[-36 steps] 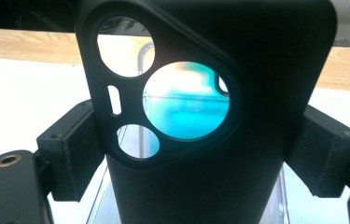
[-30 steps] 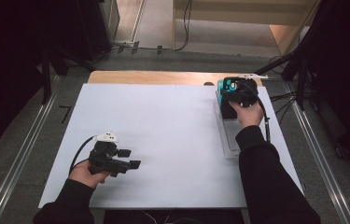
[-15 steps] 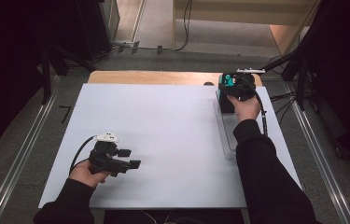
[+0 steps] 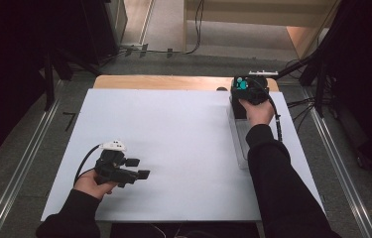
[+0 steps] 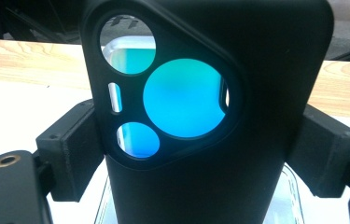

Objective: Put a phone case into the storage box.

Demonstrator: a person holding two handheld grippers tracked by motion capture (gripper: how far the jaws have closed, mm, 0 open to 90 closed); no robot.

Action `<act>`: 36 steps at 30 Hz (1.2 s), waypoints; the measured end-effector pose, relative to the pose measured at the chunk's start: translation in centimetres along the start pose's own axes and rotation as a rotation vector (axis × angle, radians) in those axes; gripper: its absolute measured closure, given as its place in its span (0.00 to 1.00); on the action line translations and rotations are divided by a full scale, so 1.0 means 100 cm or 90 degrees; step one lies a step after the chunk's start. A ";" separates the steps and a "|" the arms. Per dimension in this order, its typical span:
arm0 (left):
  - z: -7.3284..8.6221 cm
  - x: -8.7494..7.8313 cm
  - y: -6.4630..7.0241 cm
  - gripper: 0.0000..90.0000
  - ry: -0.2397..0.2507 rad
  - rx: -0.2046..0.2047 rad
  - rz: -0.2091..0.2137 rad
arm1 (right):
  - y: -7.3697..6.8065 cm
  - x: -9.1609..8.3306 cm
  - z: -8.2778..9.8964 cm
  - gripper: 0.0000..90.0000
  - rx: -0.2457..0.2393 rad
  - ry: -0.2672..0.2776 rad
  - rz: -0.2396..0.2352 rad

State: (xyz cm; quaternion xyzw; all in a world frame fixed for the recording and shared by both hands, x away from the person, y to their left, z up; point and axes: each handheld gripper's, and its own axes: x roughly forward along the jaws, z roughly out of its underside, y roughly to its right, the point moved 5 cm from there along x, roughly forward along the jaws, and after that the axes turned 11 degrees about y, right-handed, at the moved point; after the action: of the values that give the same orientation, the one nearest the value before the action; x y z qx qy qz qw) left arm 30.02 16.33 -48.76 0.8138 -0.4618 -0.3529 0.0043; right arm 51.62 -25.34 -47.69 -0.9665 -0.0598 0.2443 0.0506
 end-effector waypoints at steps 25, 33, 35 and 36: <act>-0.001 -0.001 0.000 0.36 0.001 0.002 -0.001 | 0.001 0.007 0.005 0.11 -0.004 0.004 -0.021; -0.001 0.000 0.000 0.36 0.002 0.004 -0.001 | 0.001 0.009 0.005 0.07 0.003 0.012 -0.033; -0.001 -0.001 0.000 0.36 0.001 0.004 -0.001 | 0.002 0.009 0.005 0.02 0.003 0.012 -0.034; -0.001 -0.001 0.000 0.36 0.002 0.004 -0.001 | 0.002 0.009 0.006 0.01 0.006 0.009 -0.034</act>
State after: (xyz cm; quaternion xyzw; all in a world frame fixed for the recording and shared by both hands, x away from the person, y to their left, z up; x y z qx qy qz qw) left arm 30.04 16.33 -48.65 0.8147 -0.4619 -0.3505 0.0022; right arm 52.19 -25.35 -48.65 -0.9661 -0.0840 0.2363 0.0618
